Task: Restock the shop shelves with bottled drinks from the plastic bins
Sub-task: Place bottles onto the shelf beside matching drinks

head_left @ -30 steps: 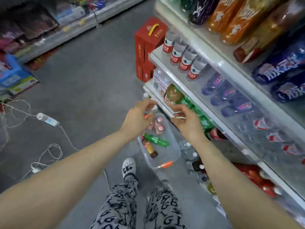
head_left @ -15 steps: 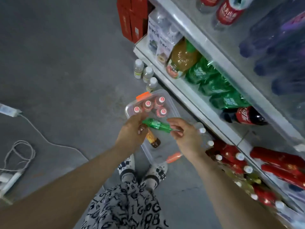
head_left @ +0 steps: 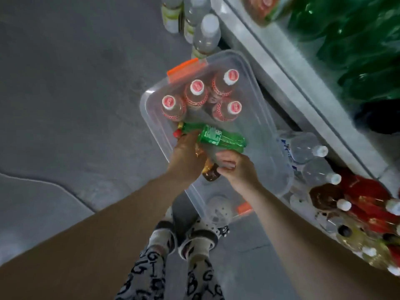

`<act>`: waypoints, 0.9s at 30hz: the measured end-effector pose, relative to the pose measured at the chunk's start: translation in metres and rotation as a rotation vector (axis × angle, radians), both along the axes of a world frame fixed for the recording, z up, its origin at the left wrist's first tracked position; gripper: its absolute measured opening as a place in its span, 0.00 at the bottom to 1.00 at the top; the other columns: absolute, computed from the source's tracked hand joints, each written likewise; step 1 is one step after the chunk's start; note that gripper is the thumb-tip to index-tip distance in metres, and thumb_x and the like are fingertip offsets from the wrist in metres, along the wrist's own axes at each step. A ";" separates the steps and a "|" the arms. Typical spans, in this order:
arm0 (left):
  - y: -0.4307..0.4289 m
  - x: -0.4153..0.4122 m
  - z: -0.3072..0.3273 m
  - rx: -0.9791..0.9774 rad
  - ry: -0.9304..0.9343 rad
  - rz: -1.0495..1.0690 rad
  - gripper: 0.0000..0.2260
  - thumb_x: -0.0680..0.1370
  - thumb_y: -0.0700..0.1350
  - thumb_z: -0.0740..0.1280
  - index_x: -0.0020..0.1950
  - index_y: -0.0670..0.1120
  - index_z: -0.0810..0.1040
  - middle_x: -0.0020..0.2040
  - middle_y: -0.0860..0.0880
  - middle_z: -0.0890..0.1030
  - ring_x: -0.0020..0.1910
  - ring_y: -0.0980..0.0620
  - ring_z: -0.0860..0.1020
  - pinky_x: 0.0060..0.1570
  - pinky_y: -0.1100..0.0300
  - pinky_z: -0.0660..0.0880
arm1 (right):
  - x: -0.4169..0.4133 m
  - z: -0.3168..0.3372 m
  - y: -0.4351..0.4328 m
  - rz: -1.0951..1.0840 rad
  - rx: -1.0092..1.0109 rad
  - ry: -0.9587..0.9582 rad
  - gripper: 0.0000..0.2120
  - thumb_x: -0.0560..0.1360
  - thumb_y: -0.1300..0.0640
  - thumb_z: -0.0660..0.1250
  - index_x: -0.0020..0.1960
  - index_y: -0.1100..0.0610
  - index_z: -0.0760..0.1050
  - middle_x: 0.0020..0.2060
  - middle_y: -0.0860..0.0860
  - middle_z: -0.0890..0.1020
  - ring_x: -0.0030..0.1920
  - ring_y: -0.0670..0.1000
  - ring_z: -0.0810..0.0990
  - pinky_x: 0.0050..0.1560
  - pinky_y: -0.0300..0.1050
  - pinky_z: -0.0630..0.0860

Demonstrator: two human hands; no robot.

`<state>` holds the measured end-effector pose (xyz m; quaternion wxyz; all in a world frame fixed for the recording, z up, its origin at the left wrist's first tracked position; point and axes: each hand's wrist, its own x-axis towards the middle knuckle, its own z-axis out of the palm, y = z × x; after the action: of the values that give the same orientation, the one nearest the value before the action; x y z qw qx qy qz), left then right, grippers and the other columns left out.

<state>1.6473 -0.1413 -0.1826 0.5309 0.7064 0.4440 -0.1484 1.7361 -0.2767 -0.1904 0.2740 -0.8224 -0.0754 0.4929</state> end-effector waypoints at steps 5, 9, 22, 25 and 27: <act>-0.018 0.015 -0.045 -0.070 0.166 0.010 0.25 0.76 0.40 0.65 0.72 0.47 0.64 0.67 0.41 0.70 0.63 0.39 0.72 0.63 0.43 0.72 | -0.009 -0.065 -0.003 0.000 -0.104 0.034 0.20 0.70 0.67 0.77 0.61 0.58 0.79 0.52 0.52 0.83 0.56 0.52 0.82 0.63 0.47 0.77; -0.027 0.023 -0.070 -0.084 0.259 0.073 0.26 0.76 0.36 0.64 0.73 0.46 0.62 0.72 0.42 0.63 0.68 0.39 0.67 0.69 0.44 0.67 | -0.017 -0.105 -0.003 0.084 -0.183 0.047 0.25 0.69 0.61 0.79 0.65 0.55 0.77 0.57 0.52 0.83 0.57 0.51 0.81 0.64 0.48 0.76; -0.022 0.027 -0.083 -0.061 0.348 0.227 0.32 0.77 0.39 0.62 0.78 0.45 0.51 0.73 0.41 0.61 0.68 0.36 0.68 0.67 0.43 0.69 | -0.010 -0.133 0.001 0.339 -0.191 0.114 0.24 0.72 0.53 0.76 0.65 0.54 0.74 0.55 0.52 0.83 0.55 0.55 0.81 0.54 0.47 0.77; -0.020 0.027 -0.082 -0.141 0.433 0.199 0.29 0.78 0.40 0.62 0.76 0.41 0.55 0.68 0.38 0.69 0.65 0.37 0.71 0.64 0.43 0.72 | -0.002 -0.121 -0.007 0.255 -0.196 0.287 0.25 0.71 0.54 0.78 0.66 0.55 0.76 0.55 0.53 0.84 0.55 0.54 0.83 0.56 0.47 0.79; -0.019 0.027 -0.078 -0.169 0.481 0.171 0.26 0.79 0.41 0.63 0.75 0.38 0.59 0.66 0.38 0.71 0.64 0.38 0.73 0.62 0.45 0.74 | 0.002 -0.106 -0.015 0.130 -0.186 0.396 0.25 0.71 0.57 0.78 0.66 0.57 0.77 0.55 0.54 0.85 0.54 0.55 0.84 0.56 0.49 0.80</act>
<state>1.6740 -0.1599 -0.2603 0.4779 0.5638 0.6014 -0.3034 1.7377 -0.2919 -0.2966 0.1740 -0.7249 -0.0270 0.6660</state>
